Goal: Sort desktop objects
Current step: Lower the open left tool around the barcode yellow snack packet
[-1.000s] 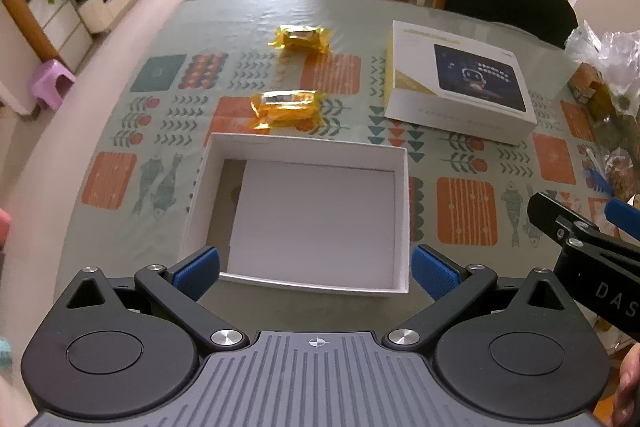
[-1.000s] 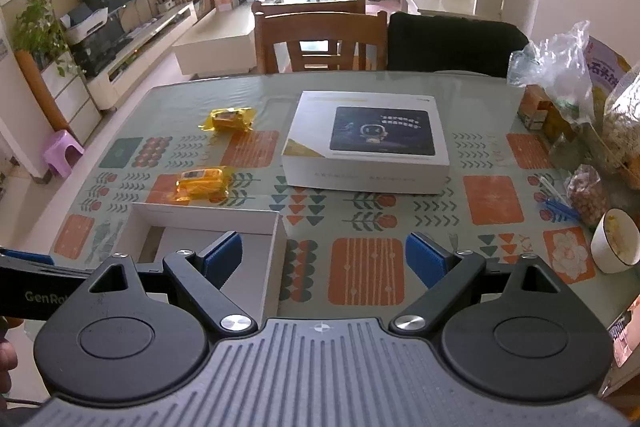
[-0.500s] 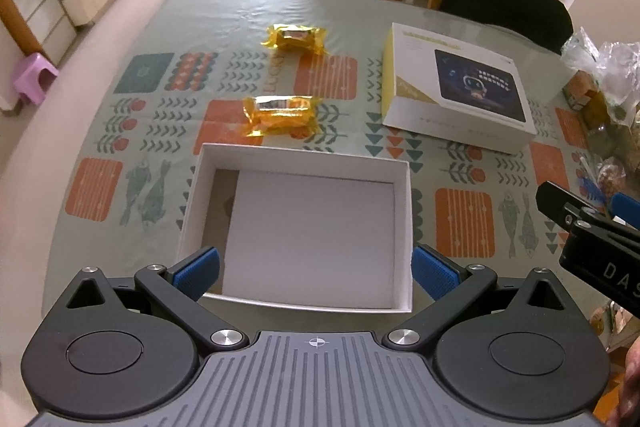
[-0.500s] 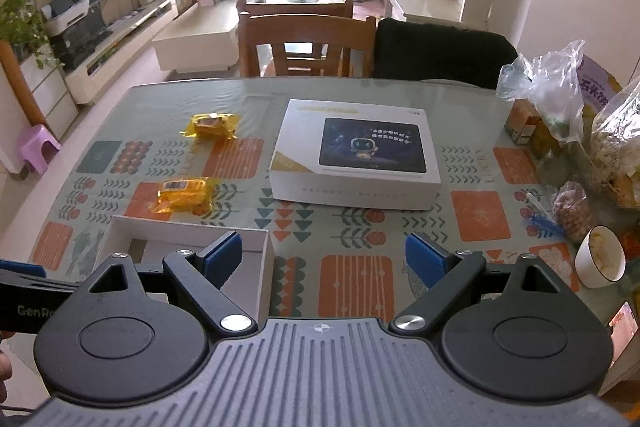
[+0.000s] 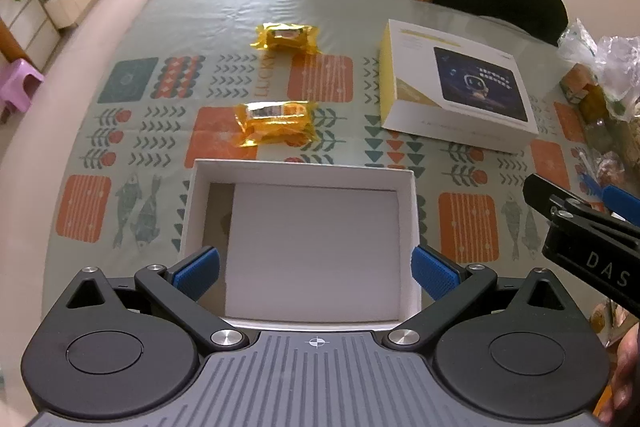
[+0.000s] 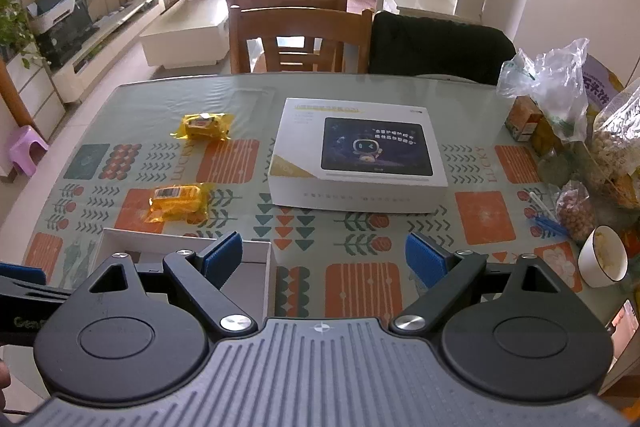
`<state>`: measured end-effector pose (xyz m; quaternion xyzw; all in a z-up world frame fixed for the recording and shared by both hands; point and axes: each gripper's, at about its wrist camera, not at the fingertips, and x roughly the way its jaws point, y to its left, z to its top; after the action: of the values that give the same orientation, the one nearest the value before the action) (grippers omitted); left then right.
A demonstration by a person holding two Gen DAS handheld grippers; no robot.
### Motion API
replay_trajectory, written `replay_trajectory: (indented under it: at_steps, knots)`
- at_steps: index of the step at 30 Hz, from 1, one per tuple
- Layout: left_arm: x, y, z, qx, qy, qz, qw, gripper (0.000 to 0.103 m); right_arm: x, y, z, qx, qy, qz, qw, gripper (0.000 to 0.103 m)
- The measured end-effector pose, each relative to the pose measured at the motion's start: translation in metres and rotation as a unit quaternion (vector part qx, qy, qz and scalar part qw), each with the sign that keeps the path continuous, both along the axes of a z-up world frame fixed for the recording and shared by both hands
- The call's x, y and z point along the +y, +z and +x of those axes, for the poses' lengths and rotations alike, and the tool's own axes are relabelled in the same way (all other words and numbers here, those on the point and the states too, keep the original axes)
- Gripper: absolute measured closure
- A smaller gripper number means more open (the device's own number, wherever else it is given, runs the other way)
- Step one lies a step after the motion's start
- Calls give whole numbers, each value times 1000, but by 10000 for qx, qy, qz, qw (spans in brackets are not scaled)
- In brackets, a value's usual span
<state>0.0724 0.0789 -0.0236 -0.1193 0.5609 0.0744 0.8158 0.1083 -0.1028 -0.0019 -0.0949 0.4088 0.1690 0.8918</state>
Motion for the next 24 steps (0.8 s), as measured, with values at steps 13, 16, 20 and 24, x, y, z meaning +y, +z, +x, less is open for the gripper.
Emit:
replay_trajectory:
  at_steps: [13,16,20,24]
  knots:
    - [23,-7,25,53,11,-39,10000,0,28,-3,14,34,-147,-171,9997,0]
    - [29,-11,33,75,-10,-69,9999,0,34,-4,20,57,-207,-228,9995,0]
    - [40,-20,42,124,155,-88,9998,0,43,-7,29,60,-301,-391,9988,0]
    - [55,-30,51,196,395,-114,9990,0,55,-10,38,68,-435,-535,9976,0]
